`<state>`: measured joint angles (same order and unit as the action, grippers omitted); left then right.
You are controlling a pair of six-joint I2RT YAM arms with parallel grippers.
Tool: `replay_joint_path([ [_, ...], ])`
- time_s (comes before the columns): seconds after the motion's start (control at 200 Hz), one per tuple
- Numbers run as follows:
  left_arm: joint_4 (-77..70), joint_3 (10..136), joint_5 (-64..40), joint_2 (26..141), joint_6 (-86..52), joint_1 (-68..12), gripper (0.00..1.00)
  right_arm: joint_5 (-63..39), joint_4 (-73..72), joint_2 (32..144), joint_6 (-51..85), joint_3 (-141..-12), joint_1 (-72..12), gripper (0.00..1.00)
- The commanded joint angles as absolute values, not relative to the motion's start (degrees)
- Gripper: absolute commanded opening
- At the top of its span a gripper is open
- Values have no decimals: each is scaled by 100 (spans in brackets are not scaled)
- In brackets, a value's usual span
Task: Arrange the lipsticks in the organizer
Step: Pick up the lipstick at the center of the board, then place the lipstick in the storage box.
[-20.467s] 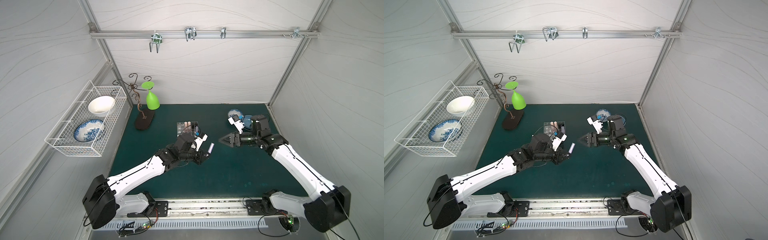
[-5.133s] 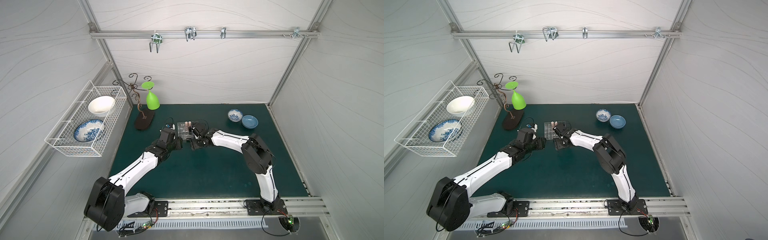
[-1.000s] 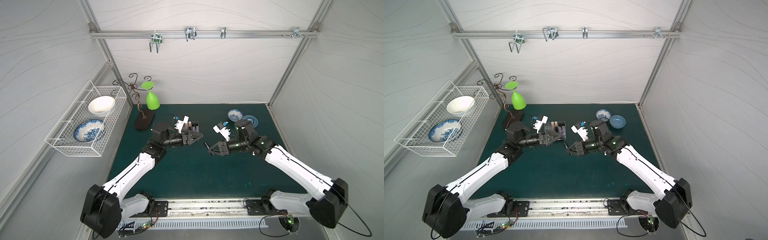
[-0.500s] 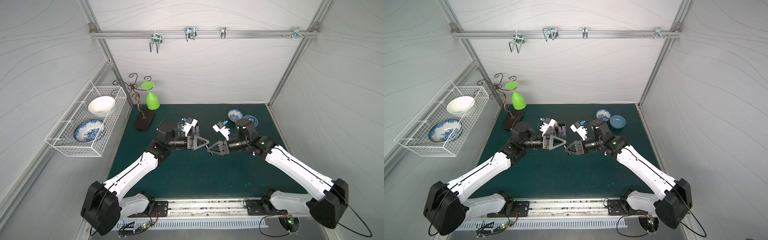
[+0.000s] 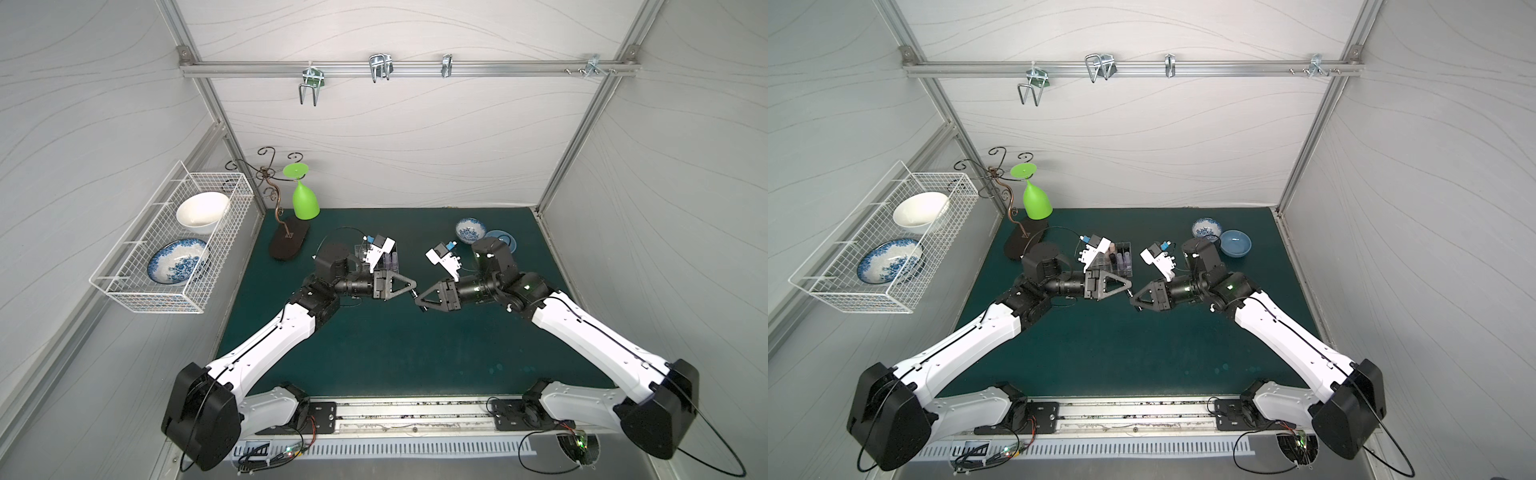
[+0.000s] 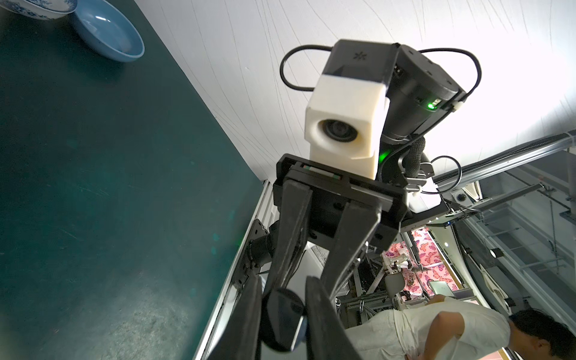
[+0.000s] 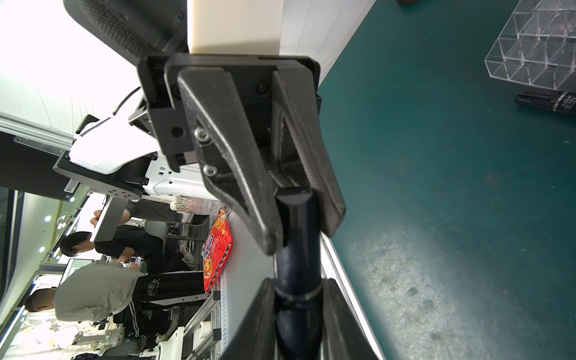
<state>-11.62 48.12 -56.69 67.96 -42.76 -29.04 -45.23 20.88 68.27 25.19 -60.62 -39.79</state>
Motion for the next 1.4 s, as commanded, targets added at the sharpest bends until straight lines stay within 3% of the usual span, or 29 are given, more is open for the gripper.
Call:
replay_joint_path([
  [0.0,-739,5135,-5350,6704,-3752,-2927,14,-4452,2063,6673,2521,-6029,-3905,62],
  [0.075,-16,5303,-4777,6630,-3287,-2927,14,-4259,2127,6615,2490,-5988,-3838,85],
  [0.18,990,5537,-3719,6550,-2657,-2927,15,-3995,2123,6459,2488,-5858,-3716,99],
  [0.4,1971,5694,-1258,6555,-1854,-2936,15,-3232,2015,6220,2404,-5492,-3586,99],
  [0.675,1720,5976,686,7260,-1143,-2936,16,-2524,1714,6410,2325,-5000,-3568,98],
  [0.981,713,6179,1722,8359,-751,-2953,14,-2343,1313,6543,2340,-4670,-3572,97],
  [1.396,166,6584,1665,9475,-602,-2935,12,-2433,1079,6822,2221,-4614,-3560,96],
])
